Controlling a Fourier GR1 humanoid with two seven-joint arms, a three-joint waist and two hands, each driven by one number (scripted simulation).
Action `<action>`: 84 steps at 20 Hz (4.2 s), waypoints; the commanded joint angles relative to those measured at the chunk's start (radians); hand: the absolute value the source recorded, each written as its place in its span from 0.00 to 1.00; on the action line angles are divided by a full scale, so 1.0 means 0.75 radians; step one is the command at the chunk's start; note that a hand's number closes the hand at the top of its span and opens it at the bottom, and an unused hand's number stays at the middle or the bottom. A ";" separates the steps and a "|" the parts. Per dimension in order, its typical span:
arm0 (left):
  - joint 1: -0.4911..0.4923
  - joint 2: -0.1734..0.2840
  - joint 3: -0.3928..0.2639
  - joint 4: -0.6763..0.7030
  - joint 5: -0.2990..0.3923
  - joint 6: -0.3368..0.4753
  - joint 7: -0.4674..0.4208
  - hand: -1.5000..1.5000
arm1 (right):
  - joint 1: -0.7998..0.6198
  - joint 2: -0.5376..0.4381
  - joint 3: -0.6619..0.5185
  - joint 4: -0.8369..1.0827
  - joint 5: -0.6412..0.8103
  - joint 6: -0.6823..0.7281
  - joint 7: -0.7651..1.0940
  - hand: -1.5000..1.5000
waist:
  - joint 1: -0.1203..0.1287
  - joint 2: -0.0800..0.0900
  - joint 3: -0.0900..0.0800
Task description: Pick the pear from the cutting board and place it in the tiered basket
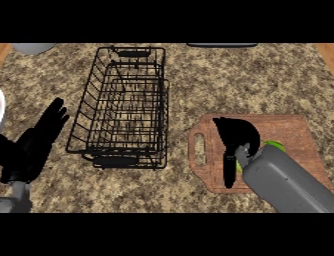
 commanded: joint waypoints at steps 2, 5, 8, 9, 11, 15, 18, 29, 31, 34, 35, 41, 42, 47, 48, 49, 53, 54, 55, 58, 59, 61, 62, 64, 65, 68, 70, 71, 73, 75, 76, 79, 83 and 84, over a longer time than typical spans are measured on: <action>0.002 -0.030 0.019 0.020 -0.036 -0.021 -0.011 0.50 | 0.086 -0.025 0.002 0.061 0.190 -0.038 -0.074 0.00 | 0.000 0.001 0.000; -0.020 -0.032 0.054 -0.007 -0.036 -0.048 0.047 0.50 | 0.133 -0.042 -0.058 -0.014 0.260 -0.021 -0.124 0.00 | -0.002 0.000 0.000; 0.049 0.007 0.100 -0.097 -0.002 -0.091 0.087 0.50 | 0.184 -0.020 -0.049 -0.014 0.336 -0.045 -0.129 0.00 | 0.001 -0.001 0.000; -0.054 -0.037 0.083 -0.022 -0.038 -0.059 0.112 0.50 | 0.097 0.009 -0.075 0.138 0.361 -0.007 -0.194 0.00 | 0.002 0.002 0.000; -0.066 -0.054 0.107 0.056 -0.078 -0.086 0.031 0.50 | 0.179 0.024 -0.124 -0.057 0.323 0.101 -0.058 0.00 | -0.007 0.000 0.000; -0.040 -0.039 0.111 0.017 -0.059 -0.098 0.058 0.50 | 0.144 0.033 -0.186 0.183 0.212 0.185 -0.191 1.00 | 0.002 0.002 0.000; -0.085 -0.076 0.119 0.065 -0.054 -0.108 0.057 0.50 | 0.145 0.018 -0.091 0.173 0.328 0.213 -0.248 1.00 | 0.000 0.003 0.000; 0.055 -0.083 0.129 -0.063 -0.084 -0.119 0.063 0.50 | 0.244 -0.348 -0.147 0.067 0.569 -0.236 -0.920 1.00 | 0.001 0.002 0.002; 0.010 -0.108 0.116 -0.040 -0.105 -0.084 0.081 0.50 | 0.264 -0.441 -0.216 0.061 0.569 -0.384 -1.094 1.00 | -0.019 0.004 0.004; 0.011 -0.118 0.124 -0.027 -0.106 -0.089 0.054 0.50 | 0.307 -0.405 -0.275 0.157 0.623 -0.656 -1.205 1.00 | -0.006 0.006 0.004; 0.008 -0.108 0.135 -0.025 -0.099 -0.101 0.056 0.50 | 0.291 -0.399 -0.318 0.125 0.608 -0.685 -1.194 1.00 | -0.008 0.003 0.002; 0.053 -0.143 0.095 -0.065 -0.130 -0.072 0.064 0.50 | 0.322 -0.319 -0.574 -0.052 0.279 -0.871 -1.413 1.00 | -0.027 -0.006 0.005; 0.075 -0.107 0.123 -0.047 -0.120 -0.108 0.032 0.50 | 0.331 -0.228 -0.562 -0.127 0.250 -0.892 -1.365 1.00 | -0.026 -0.009 0.003; 0.004 -0.120 0.130 -0.025 -0.132 -0.088 0.070 0.50 | 0.351 -0.301 -0.702 -0.394 0.009 -0.744 -1.435 1.00 | -0.033 -0.007 0.000; -0.003 -0.094 0.149 -0.045 -0.112 -0.106 0.117 0.50 | 0.371 -0.263 -0.641 -0.517 0.055 -0.731 -1.323 1.00 | -0.027 -0.008 -0.001; 0.056 -0.108 0.142 -0.119 -0.109 -0.101 0.112 0.50 | 0.409 -0.303 -0.683 -0.553 0.007 -0.693 -1.369 1.00 | -0.017 -0.008 0.000; 0.036 -0.135 0.130 -0.090 -0.147 -0.090 0.110 0.50 | 0.355 -0.301 -0.677 -0.823 -0.035 -0.532 -1.078 1.00 | -0.013 -0.006 -0.001; 0.002 -0.130 0.161 -0.029 -0.118 -0.142 0.081 0.50 | 0.341 -0.261 -0.649 -0.813 0.018 -0.528 -1.062 1.00 | -0.008 -0.002 -0.001; -0.032 -0.119 0.166 0.031 -0.135 -0.141 0.046 0.50 | 0.176 -0.218 -0.574 -0.777 0.006 -0.479 -0.929 1.00 | 0.000 -0.001 -0.002; -0.036 -0.151 0.138 -0.039 -0.140 -0.120 0.125 0.50 | 0.033 -0.109 -0.514 -0.761 0.054 -0.471 -0.805 1.00 | 0.009 0.000 -0.001; -0.082 -0.113 0.188 0.006 -0.128 -0.138 0.123 0.50 | 0.022 -0.068 -0.475 -0.795 0.080 -0.471 -0.748 1.00 | 0.005 0.000 -0.001; 0.010 -0.151 0.158 -0.050 -0.159 -0.131 0.098 0.50 | 0.052 -0.022 -0.430 -0.855 0.142 -0.447 -0.707 1.00 | 0.003 -0.002 -0.001; -0.035 -0.163 0.160 0.045 -0.144 -0.164 0.021 0.50 | -0.129 0.034 -0.399 -0.777 0.149 -0.429 -0.595 1.00 | 0.009 0.000 -0.002; -0.051 -0.154 0.149 0.018 -0.186 -0.135 0.072 0.50 | -0.168 0.139 -0.305 -0.754 0.240 -0.445 -0.487 1.00 | 0.009 -0.001 -0.002; 0.017 -0.143 0.168 -0.008 -0.147 -0.182 0.033 0.50 | -0.252 0.199 -0.335 -0.640 0.227 -0.461 -0.503 1.00 | 0.021 0.001 -0.002; 0.020 -0.130 0.193 -0.012 -0.145 -0.189 0.054 0.50 | -0.245 0.329 -0.233 -0.573 0.369 -0.522 -0.454 1.00 | 0.014 -0.001 -0.001; 0.001 -0.168 0.160 -0.064 -0.194 -0.133 0.091 0.50 | -0.315 0.406 -0.255 -0.530 0.374 -0.491 -0.386 1.00 | 0.010 -0.001 0.000; 0.019 -0.183 0.168 -0.083 -0.175 -0.137 0.109 0.50 | -0.354 0.408 -0.306 -0.519 0.353 -0.433 -0.380 1.00 | 0.008 -0.001 0.000; -0.023 -0.213 0.131 0.021 -0.256 -0.119 0.024 0.50 | -0.404 0.473 -0.259 -0.476 0.393 -0.456 -0.329 1.00 | 0.004 0.000 -0.001; 0.023 -0.172 0.178 -0.079 -0.174 -0.177 0.107 0.50 | -0.441 0.475 -0.251 -0.366 0.383 -0.504 -0.352 1.00 | 0.012 0.000 0.000; -0.026 -0.174 0.185 0.015 -0.198 -0.182 0.056 0.50 | -0.422 0.476 -0.266 -0.308 0.375 -0.491 -0.387 1.00 | 0.008 0.001 -0.001; 0.089 -0.218 0.135 -0.141 -0.208 -0.160 0.095 0.50 | -0.471 0.478 -0.228 -0.173 0.343 -0.609 -0.376 1.00 | 0.023 0.001 0.000; -0.015 -0.153 0.242 -0.034 -0.141 -0.249 0.109 0.50 | -0.467 0.479 -0.221 -0.158 0.342 -0.607 -0.384 1.00 | 0.009 0.000 0.000; -0.038 -0.205 0.195 0.001 -0.228 -0.163 0.084 0.50 | -0.550 0.479 -0.187 -0.013 0.309 -0.680 -0.393 1.00 | 0.016 0.003 -0.001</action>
